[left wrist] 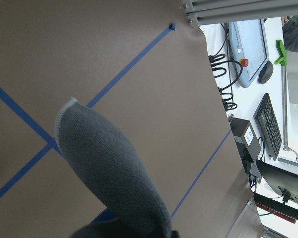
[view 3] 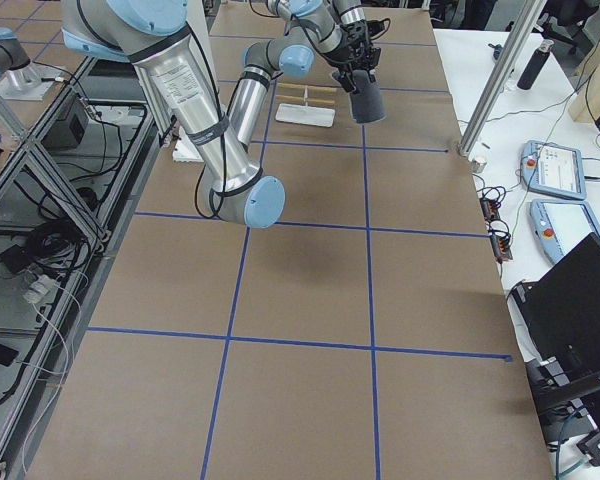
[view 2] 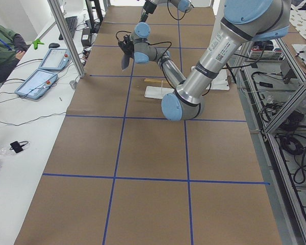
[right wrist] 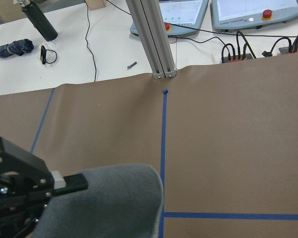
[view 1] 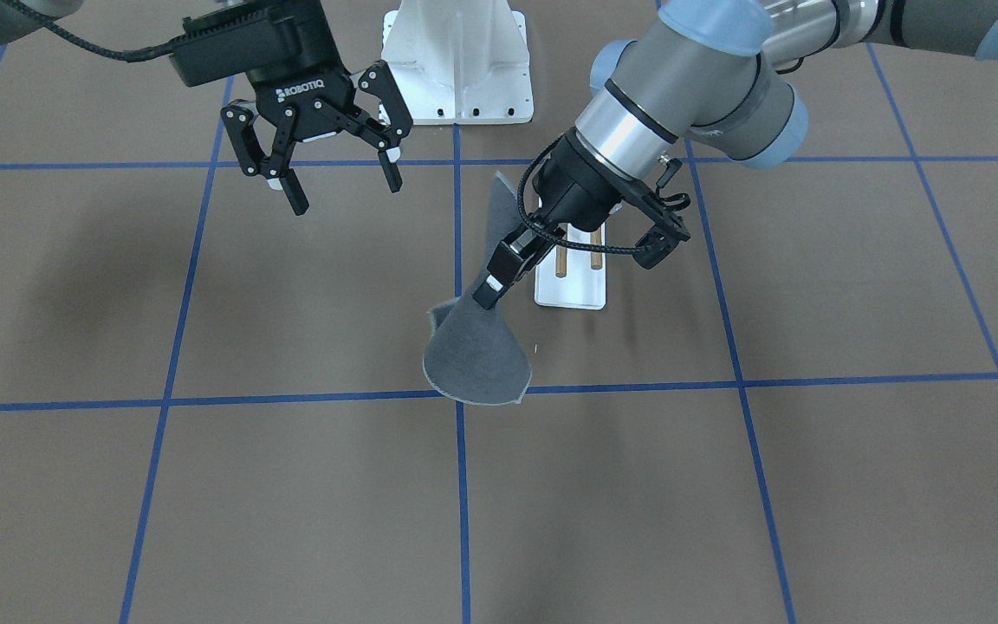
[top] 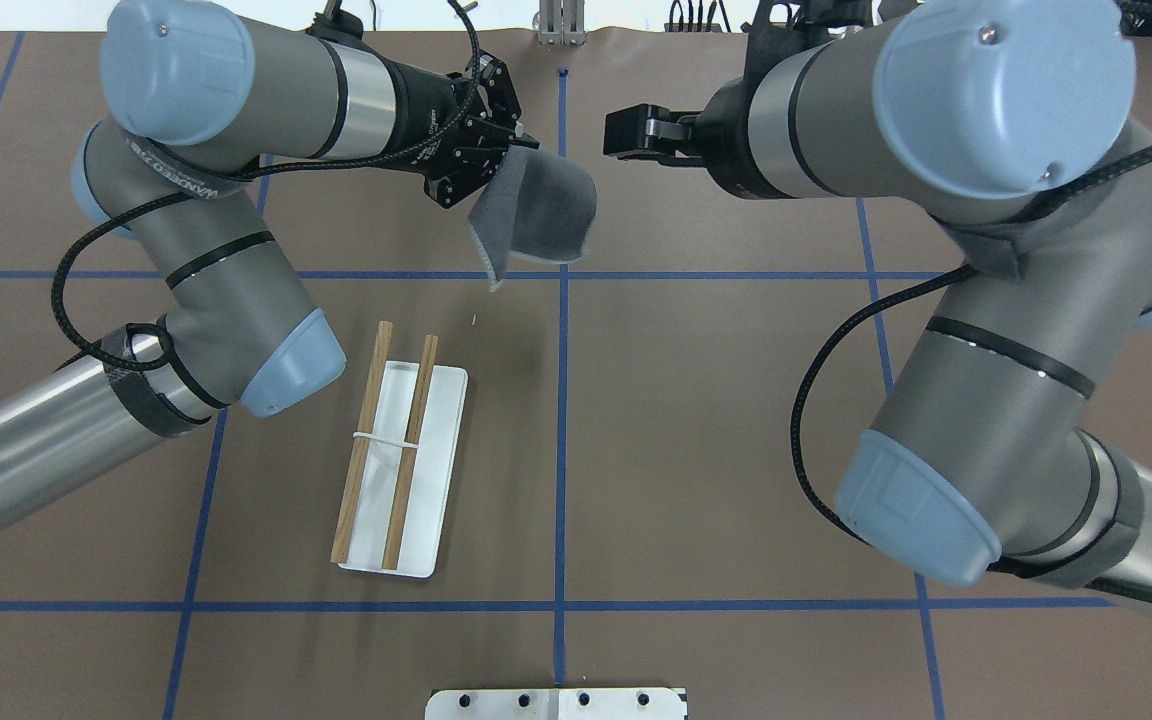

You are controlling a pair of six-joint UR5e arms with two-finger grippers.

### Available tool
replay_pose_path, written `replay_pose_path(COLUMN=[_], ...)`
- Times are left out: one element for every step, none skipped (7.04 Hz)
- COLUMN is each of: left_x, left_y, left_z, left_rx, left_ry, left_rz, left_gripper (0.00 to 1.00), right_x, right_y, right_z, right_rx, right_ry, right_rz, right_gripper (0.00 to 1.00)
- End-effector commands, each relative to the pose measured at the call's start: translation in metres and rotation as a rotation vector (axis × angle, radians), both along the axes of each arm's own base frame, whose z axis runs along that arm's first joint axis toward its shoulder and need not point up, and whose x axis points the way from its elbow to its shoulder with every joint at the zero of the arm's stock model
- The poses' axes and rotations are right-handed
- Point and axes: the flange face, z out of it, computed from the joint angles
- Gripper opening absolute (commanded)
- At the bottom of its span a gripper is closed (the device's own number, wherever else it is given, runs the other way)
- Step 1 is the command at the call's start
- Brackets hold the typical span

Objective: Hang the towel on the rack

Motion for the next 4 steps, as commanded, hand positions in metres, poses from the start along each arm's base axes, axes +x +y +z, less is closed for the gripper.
replay_pose_path(left_x=[-0.03, -0.046, -0.055, -0.061], left_y=[0.034, 0.056, 0.069, 0.085], left_z=[0.017, 0.018, 0.018, 0.009], left_rx=[0.138, 0.195, 0.214, 0.327], left_ry=[-0.031, -0.025, -0.012, -0.018], left_rz=[0.102, 0.157, 0.201, 0.252], left_gripper=[0.0, 0.0, 0.0, 0.0], right_x=[0.034, 0.047, 0.066, 0.088], right_y=[-0.046, -0.082, -0.112, -0.138], right_z=[0.052, 0.079, 0.102, 0.125], right_rx=[-0.046, -0.09, -0.088, -0.108], right_ry=[0.096, 0.138, 0.189, 0.21], right_rz=[-0.063, -0.086, -0.132, -0.173], right_gripper=[1.0, 1.0, 1.0, 1.0])
